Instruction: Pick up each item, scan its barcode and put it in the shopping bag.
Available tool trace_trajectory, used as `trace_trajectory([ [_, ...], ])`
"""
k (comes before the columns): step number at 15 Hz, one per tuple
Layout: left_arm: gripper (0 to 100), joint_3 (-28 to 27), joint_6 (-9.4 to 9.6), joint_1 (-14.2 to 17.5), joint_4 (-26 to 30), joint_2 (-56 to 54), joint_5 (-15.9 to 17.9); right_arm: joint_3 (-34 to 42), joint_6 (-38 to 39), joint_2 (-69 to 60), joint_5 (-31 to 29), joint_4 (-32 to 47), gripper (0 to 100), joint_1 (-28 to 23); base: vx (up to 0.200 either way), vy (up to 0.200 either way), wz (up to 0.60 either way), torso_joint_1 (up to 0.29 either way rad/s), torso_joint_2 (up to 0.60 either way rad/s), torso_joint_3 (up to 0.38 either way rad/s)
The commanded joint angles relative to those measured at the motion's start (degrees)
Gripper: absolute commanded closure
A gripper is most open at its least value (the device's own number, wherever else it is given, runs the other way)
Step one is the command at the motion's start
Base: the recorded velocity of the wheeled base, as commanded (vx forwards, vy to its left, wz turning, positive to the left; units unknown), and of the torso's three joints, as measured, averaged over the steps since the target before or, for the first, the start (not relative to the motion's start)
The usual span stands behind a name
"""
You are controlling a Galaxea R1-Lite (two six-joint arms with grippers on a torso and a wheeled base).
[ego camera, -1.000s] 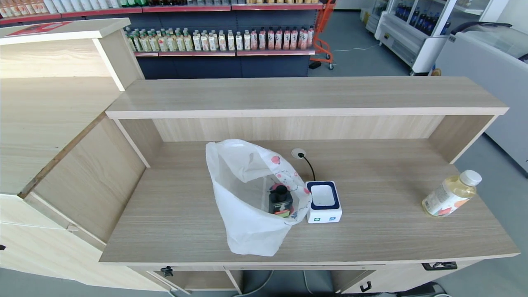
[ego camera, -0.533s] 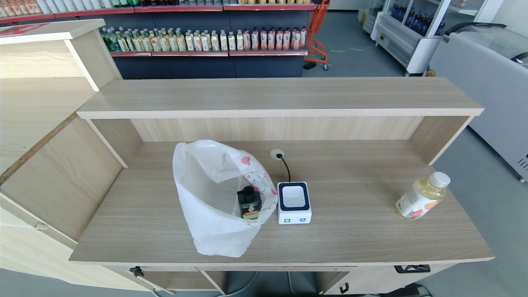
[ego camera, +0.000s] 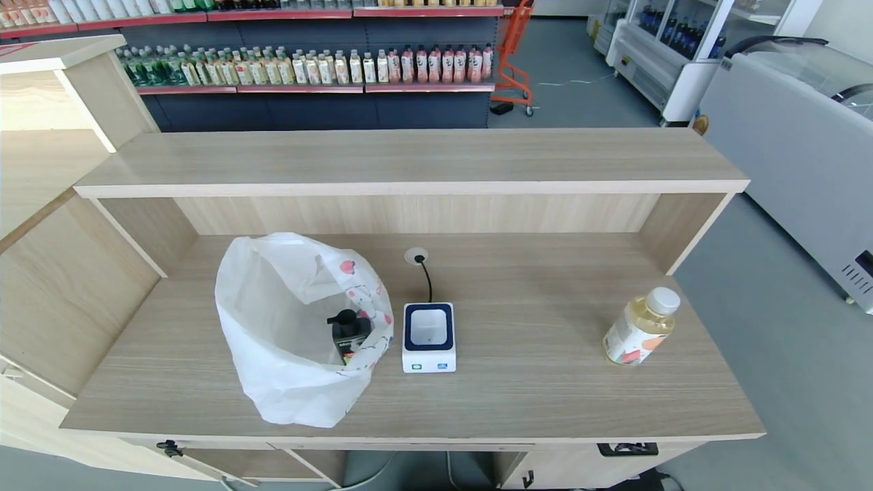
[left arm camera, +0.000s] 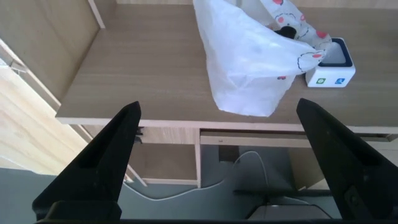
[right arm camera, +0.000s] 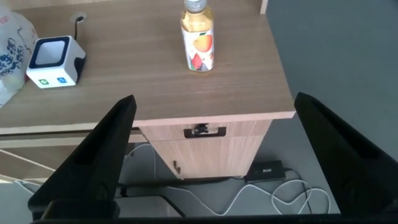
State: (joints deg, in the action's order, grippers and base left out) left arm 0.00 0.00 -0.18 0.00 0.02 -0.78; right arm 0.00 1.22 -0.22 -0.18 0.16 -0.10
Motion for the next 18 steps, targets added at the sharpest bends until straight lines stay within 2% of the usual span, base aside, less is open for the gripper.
trace_trajectory([
  [1, 0, 0.00, 0.00, 0.01, 0.00, -0.02, -0.01, 0.00, -0.16, 0.22, 0.01, 0.02, 0, 0.01, 0.000, -0.200, 0.00, 0.007, 0.00, 0.002],
  [4, 0, 0.00, -0.18, 0.01, 0.00, -0.02, -0.01, 0.00, -0.25, 0.22, 0.01, -0.16, 0, 0.10, 0.000, -0.200, 0.00, 0.001, 0.00, 0.001],
  [6, 0, 0.00, -0.18, 0.01, 0.00, -0.02, -0.01, -0.18, -1.39, 1.80, -0.08, -0.25, 0, -0.25, 0.000, 0.000, 0.00, 0.000, 0.00, 0.000],
  [7, 0, 0.00, -0.18, 0.01, 0.00, -0.02, -0.01, -5.89, -1.75, 6.28, -0.17, 0.81, 0, -0.25, 0.000, 0.000, 0.00, 0.000, 0.00, 0.000],
  [9, 0, 0.00, -0.18, 0.01, 0.00, -0.02, -0.01, -26.98, -0.60, 28.96, -0.43, 7.31, 0, -1.05, 0.000, 0.000, 0.00, 0.000, 0.00, 0.000],
  [10, 0, 0.00, -0.18, 0.01, 0.00, -0.02, -0.01, -30.50, -0.52, 34.15, -0.61, 7.93, 0, -1.40, 0.000, 0.000, 0.00, 0.000, 0.00, 0.000],
  [11, 0, 0.00, -0.18, 0.01, 0.00, -0.02, -0.01, -37.09, 0.71, 49.88, -3.24, 7.93, 0, -5.26, 0.000, 0.000, 0.00, 0.000, 0.00, 0.000],
  [12, 0, 0.00, -0.18, 0.01, 0.00, -0.02, -0.01, -38.06, 1.59, 55.59, -3.33, 7.66, 0, -6.32, 0.000, 0.000, 0.00, 0.000, 0.00, 0.000],
  [14, 0, 0.00, -0.18, 0.01, 0.00, -0.02, -0.01, -36.04, 2.21, 70.09, -3.77, 0.11, 0, -6.32, 0.000, 0.000, 0.00, 0.000, 0.00, 0.000],
  [15, 0, 0.00, -0.18, 0.01, 0.00, -0.02, -0.01, -34.45, 1.77, 74.31, -3.51, -3.59, 0, -5.18, 0.000, 0.000, 0.00, 0.000, 0.00, 0.000],
  [17, 0, 0.00, -0.18, 0.01, 0.00, -0.02, -0.01, -33.13, 2.30, 78.71, -3.16, -4.99, 0, -1.92, 0.000, 0.000, 0.00, 0.000, 0.00, 0.000],
  [18, 0, 0.00, -0.18, 0.01, 0.00, -0.02, -0.01, -31.90, 2.56, 80.99, -0.26, -5.08, 0, 0.54, 0.000, 0.000, 0.00, 0.000, 0.00, 0.000],
])
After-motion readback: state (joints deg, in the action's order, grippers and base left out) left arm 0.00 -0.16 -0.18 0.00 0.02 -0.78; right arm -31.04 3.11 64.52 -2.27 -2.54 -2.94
